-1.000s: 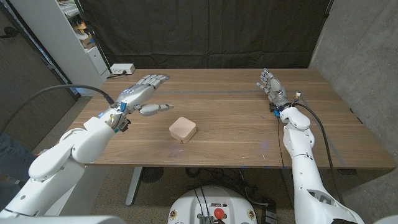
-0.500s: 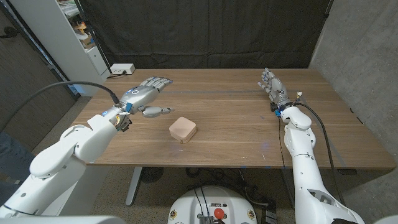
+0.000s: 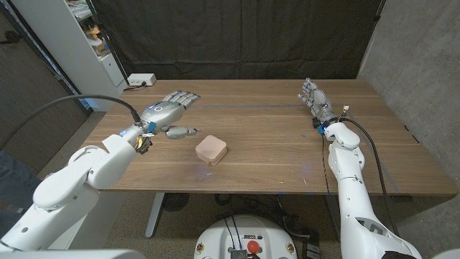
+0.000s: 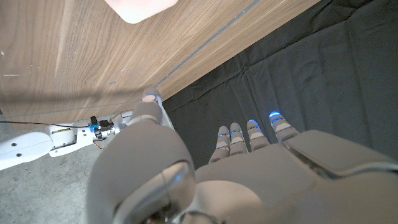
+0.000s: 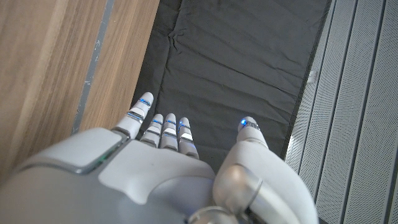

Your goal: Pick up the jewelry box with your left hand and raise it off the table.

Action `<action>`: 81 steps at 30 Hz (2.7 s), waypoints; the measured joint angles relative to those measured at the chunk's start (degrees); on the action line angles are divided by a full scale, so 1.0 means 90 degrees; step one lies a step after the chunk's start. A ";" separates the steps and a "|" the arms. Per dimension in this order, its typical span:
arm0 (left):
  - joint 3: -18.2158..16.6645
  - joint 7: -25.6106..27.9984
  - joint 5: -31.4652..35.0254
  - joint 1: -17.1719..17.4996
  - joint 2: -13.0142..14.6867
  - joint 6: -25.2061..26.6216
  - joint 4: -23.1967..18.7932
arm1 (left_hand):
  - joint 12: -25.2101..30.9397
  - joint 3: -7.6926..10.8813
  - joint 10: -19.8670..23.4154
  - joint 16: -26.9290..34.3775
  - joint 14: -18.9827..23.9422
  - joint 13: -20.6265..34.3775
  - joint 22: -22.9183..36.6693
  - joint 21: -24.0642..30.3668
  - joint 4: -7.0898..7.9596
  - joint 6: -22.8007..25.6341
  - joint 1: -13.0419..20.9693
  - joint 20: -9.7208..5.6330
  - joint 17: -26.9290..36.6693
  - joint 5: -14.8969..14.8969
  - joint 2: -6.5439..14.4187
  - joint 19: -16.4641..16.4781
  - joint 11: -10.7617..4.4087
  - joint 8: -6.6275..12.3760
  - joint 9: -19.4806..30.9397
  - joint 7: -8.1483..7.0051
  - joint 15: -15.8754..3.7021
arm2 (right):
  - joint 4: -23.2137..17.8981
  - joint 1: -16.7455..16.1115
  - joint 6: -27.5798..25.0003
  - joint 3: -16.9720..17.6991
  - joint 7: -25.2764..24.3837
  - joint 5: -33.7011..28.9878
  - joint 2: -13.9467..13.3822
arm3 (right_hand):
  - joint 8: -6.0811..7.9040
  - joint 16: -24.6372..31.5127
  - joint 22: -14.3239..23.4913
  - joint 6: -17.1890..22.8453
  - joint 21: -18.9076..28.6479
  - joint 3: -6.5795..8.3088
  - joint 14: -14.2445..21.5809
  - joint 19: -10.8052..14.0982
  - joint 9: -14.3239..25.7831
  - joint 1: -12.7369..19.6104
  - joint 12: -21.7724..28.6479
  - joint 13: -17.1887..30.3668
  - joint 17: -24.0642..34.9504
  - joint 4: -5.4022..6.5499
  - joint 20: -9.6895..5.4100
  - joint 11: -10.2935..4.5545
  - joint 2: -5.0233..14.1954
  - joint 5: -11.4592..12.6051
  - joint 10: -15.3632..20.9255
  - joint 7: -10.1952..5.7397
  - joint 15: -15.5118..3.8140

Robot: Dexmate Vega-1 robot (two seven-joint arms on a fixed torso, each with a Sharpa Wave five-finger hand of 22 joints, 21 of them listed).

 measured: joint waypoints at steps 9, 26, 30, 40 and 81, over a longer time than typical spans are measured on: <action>0.0003 -0.0005 0.0247 0.0152 0.0013 0.0105 -0.0117 | 0.0000 -0.0022 0.0000 -0.0037 0.0000 0.0000 0.0000 0.0000 0.0022 0.0000 0.0000 0.0035 0.0000 0.0000 0.0000 -0.0036 0.0000 0.0000 0.0000 0.0000 0.0000 | -0.0023 0.0004 0.0016 -0.0003 0.0027 0.0000 -0.0013 | 0.0000 0.0000 0.0000 0.0000 0.0000 -0.0017 0.0000 0.0000 0.0000 0.0000 0.0000 0.0000 0.0000 -0.0017 0.0000 0.0000 0.0000 0.0000 0.0000 0.0000 0.0000; 0.0121 -0.0217 0.0490 0.0343 0.0093 0.0245 -0.0289 | -0.0039 -0.0052 -0.0195 -0.0037 -0.0083 0.0030 -0.0001 0.0000 0.0051 -0.0263 0.0000 0.0034 0.0031 0.0060 0.0000 -0.0036 0.0055 -0.0104 -0.0001 -0.0013 0.0037 | -0.0158 -0.0033 -0.0013 0.0076 0.0049 0.0043 -0.0015 | 0.0000 0.0000 0.0000 0.0000 0.0000 -0.0034 0.0000 0.0000 0.0000 0.0000 0.0000 0.0000 0.0001 0.0002 0.0000 0.0000 0.0000 0.0000 0.0000 0.0000 0.0000; 0.0121 -0.0315 0.0584 0.0343 0.0093 0.0310 -0.0289 | -0.0039 -0.0073 -0.0250 -0.0037 -0.0115 0.0030 -0.0001 0.0000 0.0072 -0.0334 -0.0021 0.0034 0.0031 0.0074 -0.0021 -0.0036 0.0045 -0.0128 -0.0002 0.0038 0.0069 | -0.0165 -0.0034 -0.0013 0.0105 0.0049 0.0043 -0.0011 | 0.0000 0.0000 0.0000 0.0000 0.0000 -0.0042 0.0000 0.0000 0.0000 0.0000 0.0000 0.0000 0.0001 0.0010 0.0000 0.0000 0.0000 0.0000 0.0000 0.0000 0.0000; 0.0254 -0.0491 0.0812 0.0419 0.0211 0.0409 -0.0440 | -0.0039 -0.0093 -0.0285 -0.0036 -0.0169 0.0059 -0.0001 0.0000 0.0092 -0.0363 -0.0035 0.0034 0.0030 0.0074 -0.0035 -0.0035 0.0079 -0.0127 -0.0002 0.0024 0.0082 | -0.0170 -0.0026 -0.0019 0.0150 0.0067 0.0090 0.0004 | 0.0000 0.0000 0.0000 0.0000 0.0000 -0.0042 0.0000 0.0000 0.0000 0.0000 0.0000 0.0000 0.0016 0.0010 0.0000 0.0000 0.0000 0.0026 0.0000 0.0000 0.0000; 0.0830 -0.1131 0.1674 0.0023 0.0974 0.0637 -0.0402 | -0.0105 -0.0160 -0.0553 -0.0087 -0.0337 0.0088 -0.0002 0.0000 0.0159 -0.0584 -0.0068 0.0069 0.0029 0.0178 -0.0068 -0.0072 0.0232 -0.0127 -0.0003 0.0099 0.0185 | -0.0014 0.0137 0.0041 0.0197 0.0029 0.0100 0.0041 | 0.0000 0.0000 0.0000 0.0023 0.0000 -0.0042 0.0000 -0.0045 0.0000 0.0000 0.0000 0.0000 0.0014 0.0010 0.0045 0.0000 0.0000 0.0026 0.0000 -0.0022 0.0000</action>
